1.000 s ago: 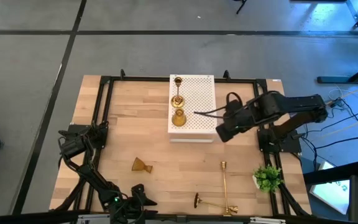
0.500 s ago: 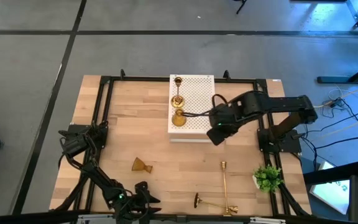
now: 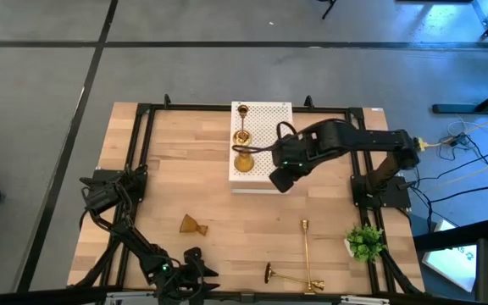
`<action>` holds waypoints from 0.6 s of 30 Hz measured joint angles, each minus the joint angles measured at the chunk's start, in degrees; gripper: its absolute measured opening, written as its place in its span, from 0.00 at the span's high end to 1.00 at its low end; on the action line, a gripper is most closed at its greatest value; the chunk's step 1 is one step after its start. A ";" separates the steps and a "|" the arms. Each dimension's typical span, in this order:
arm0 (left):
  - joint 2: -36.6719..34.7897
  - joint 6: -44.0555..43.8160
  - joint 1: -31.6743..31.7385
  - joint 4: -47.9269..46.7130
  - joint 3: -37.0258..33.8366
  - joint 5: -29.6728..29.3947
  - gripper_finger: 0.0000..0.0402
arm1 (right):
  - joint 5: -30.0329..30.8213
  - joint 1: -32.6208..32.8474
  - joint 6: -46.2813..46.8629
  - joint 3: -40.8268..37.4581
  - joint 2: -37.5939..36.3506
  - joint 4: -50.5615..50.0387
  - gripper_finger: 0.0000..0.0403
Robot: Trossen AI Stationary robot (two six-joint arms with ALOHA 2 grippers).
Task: Pick & Place candle stick holders
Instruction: Put the pink candle holder on the shelf
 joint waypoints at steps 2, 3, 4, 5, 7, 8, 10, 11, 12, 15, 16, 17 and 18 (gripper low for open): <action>0.00 -0.01 0.00 0.00 0.00 0.00 0.59 | -0.13 -0.15 -1.58 0.61 1.13 -0.13 0.95; 0.00 -0.02 0.00 -0.05 0.00 0.02 0.59 | -0.11 -0.20 -2.56 1.00 1.71 0.00 0.95; 0.00 -0.03 0.00 -0.09 0.00 0.04 0.59 | -0.04 -0.25 -3.65 1.46 2.43 -0.05 0.95; 0.00 -0.03 0.00 -0.11 0.00 0.04 0.59 | 0.09 -0.30 -4.69 1.81 3.09 -0.04 0.95; 0.02 -0.03 0.00 -0.11 0.00 0.04 0.59 | 0.60 -0.36 -6.64 2.14 4.14 -0.02 0.95; 0.02 -0.08 0.00 -0.13 0.00 0.04 0.59 | 1.08 -0.35 -7.25 2.16 4.46 -0.02 0.95; 0.02 -0.08 -0.16 -0.14 0.00 0.04 0.59 | 2.29 -0.35 -8.32 2.22 4.82 -0.04 0.95; 0.02 -0.11 -0.29 -0.15 0.00 0.03 0.59 | 2.89 -0.35 -8.60 2.22 4.88 -0.04 0.95; 0.06 -0.12 -0.39 -0.17 -0.02 -0.05 0.59 | 3.49 -0.35 -8.94 2.22 4.90 -0.04 0.95; 0.07 -0.12 -0.75 -0.27 -0.02 -0.57 0.59 | 5.67 -0.35 -10.33 2.26 4.90 -0.05 0.95; 0.09 -0.21 -0.86 -0.35 -0.02 -0.76 0.59 | 6.21 -0.35 -11.10 2.26 4.90 -0.06 0.95; 0.09 -0.28 -0.95 -0.35 -0.02 -0.90 0.59 | 6.50 -0.35 -11.90 2.26 4.90 -0.04 0.95; 0.09 -0.32 -1.04 -0.35 -0.02 -0.90 0.59 | 6.85 -0.35 -12.69 2.26 4.90 -0.06 0.95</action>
